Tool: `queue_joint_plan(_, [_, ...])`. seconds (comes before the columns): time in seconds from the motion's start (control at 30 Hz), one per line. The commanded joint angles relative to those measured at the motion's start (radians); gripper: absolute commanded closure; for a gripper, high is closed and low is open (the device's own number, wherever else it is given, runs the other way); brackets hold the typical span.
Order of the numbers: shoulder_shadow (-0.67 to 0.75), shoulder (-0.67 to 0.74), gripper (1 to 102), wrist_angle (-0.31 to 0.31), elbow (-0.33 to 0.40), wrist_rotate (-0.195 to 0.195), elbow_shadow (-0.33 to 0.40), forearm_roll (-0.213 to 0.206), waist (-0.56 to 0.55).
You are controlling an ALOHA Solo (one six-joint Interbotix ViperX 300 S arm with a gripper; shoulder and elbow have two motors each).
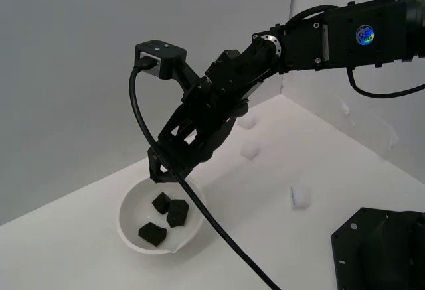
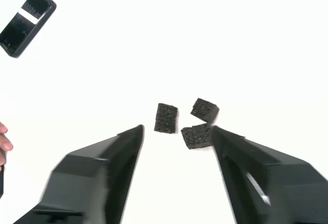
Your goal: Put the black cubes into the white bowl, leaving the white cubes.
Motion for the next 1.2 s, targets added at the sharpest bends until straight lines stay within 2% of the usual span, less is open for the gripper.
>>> queue_joint_plan(0.0, [0.052,0.044,52,0.002,-0.005,0.008,-0.011,-0.014,0.015])
queue_joint_plan(0.07, [0.067,0.060,67,0.003,0.006,0.009,0.000,-0.008,0.032])
queue_joint_plan(0.2, [0.109,0.098,84,0.005,0.035,0.009,0.029,0.003,0.080])
queue_joint_plan(0.3, [0.141,0.132,101,0.005,0.066,0.009,0.061,0.020,0.121])
queue_joint_plan(0.7, [0.327,0.319,100,0.005,0.213,0.021,0.212,0.123,0.296])
queue_joint_plan(1.07, [0.445,0.437,100,0.005,0.337,0.025,0.336,0.158,0.359])
queue_joint_plan(1.17, [0.483,0.474,100,0.005,0.368,0.035,0.365,0.186,0.374])
